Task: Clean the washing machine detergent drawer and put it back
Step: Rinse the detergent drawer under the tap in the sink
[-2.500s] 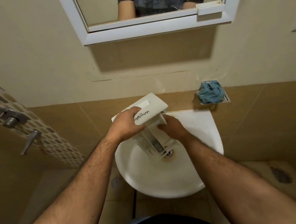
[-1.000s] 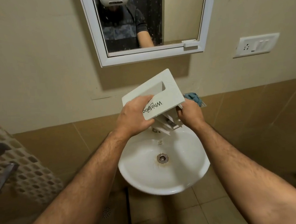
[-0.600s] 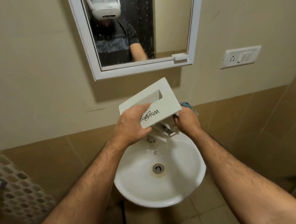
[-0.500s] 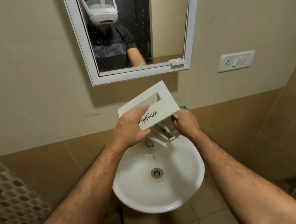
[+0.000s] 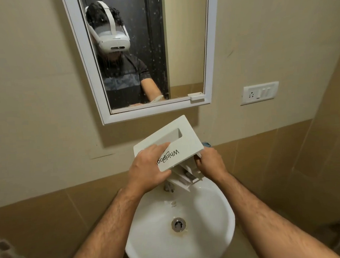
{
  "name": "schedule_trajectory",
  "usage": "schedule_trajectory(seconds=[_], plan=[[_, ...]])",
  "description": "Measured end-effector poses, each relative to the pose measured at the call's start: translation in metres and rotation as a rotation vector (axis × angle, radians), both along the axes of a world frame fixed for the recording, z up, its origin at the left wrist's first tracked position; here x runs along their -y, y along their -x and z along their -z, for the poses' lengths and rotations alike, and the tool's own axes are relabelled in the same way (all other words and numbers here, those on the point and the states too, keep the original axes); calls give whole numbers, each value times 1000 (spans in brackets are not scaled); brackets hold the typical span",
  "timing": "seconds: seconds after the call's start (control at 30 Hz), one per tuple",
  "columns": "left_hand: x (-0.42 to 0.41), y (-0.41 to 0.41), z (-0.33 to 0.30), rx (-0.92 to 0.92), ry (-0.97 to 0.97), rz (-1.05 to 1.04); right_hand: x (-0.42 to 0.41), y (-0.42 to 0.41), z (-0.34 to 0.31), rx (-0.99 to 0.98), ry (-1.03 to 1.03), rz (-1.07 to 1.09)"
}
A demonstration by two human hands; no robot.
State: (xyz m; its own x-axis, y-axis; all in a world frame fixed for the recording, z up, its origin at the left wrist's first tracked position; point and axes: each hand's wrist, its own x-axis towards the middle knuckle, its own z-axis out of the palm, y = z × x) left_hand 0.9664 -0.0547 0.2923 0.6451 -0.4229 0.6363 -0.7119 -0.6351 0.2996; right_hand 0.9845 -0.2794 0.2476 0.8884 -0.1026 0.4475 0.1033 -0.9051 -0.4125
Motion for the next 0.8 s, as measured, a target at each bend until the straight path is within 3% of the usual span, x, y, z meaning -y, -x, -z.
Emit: schedule_trajectory(seconds=[0.23, 0.37, 0.43, 0.5, 0.63, 0.8], plan=[[-3, -16, 19, 1, -94, -106, 0, -6, 12, -70, -40, -17], [-10, -24, 49, -144, 131, -240, 6, -12, 31, -172, -115, 9], [-12, -27, 71, -289, 380, -318, 12, -16, 44, -231, -138, 28], [-13, -29, 96, -547, 645, -432, 17, -22, 58, -275, -185, 50], [4, -31, 131, -1089, 871, -404, 25, -35, 73, -425, -266, 79], [43, -37, 132, -1253, 997, -278, 25, -55, 66, -610, -386, -9]])
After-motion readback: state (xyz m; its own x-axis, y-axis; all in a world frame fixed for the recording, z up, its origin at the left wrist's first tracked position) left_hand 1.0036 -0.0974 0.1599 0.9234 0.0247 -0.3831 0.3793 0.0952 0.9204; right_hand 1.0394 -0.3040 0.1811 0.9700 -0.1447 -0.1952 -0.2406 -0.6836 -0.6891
